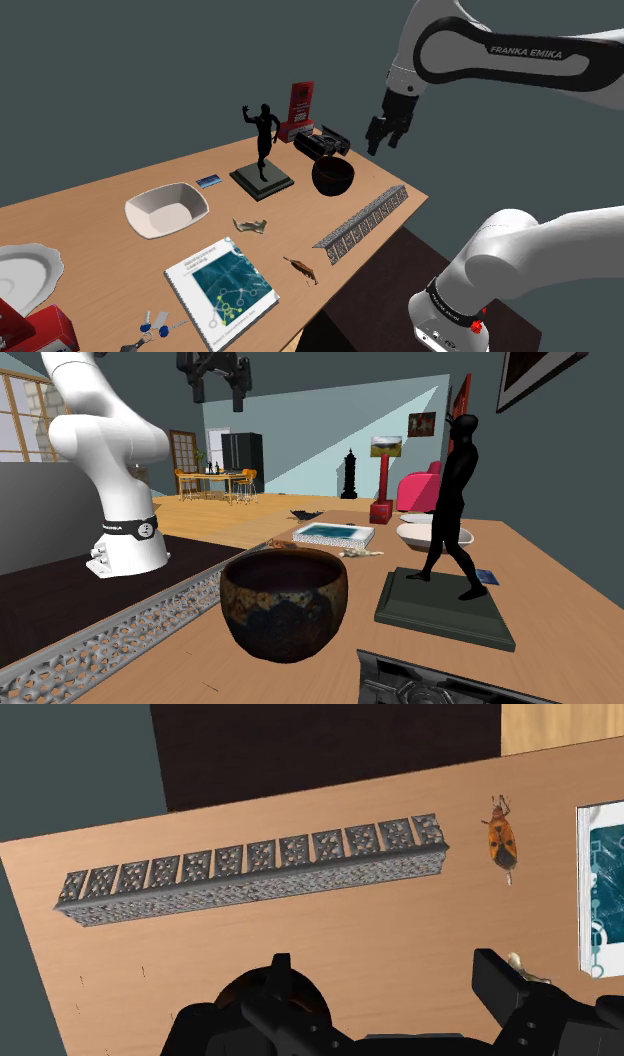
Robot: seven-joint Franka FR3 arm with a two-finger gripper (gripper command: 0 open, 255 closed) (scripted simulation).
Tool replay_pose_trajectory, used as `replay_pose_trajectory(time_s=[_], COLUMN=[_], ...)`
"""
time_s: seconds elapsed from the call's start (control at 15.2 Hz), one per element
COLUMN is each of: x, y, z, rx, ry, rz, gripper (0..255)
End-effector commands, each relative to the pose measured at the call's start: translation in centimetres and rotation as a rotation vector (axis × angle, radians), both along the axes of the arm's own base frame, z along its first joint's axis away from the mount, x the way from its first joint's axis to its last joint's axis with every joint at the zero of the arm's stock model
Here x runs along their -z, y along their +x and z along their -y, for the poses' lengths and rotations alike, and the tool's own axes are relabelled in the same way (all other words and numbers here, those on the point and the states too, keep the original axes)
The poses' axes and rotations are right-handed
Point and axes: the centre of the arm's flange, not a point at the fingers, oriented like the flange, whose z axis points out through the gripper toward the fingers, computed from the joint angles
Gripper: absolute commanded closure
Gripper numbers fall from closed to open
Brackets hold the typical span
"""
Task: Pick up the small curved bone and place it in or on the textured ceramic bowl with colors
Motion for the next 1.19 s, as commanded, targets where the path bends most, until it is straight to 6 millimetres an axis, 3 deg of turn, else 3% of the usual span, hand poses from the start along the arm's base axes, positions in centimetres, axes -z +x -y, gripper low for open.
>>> replay_pose_trajectory(time_s=[0.0,1.12], x=[1.7,15.8], y=[1.9,14.2], z=[-1.1,-13.9], rx=[-0.042,-0.389], ry=[0.0,-0.004], rz=[-0.001,-0.02], gripper=[0,0])
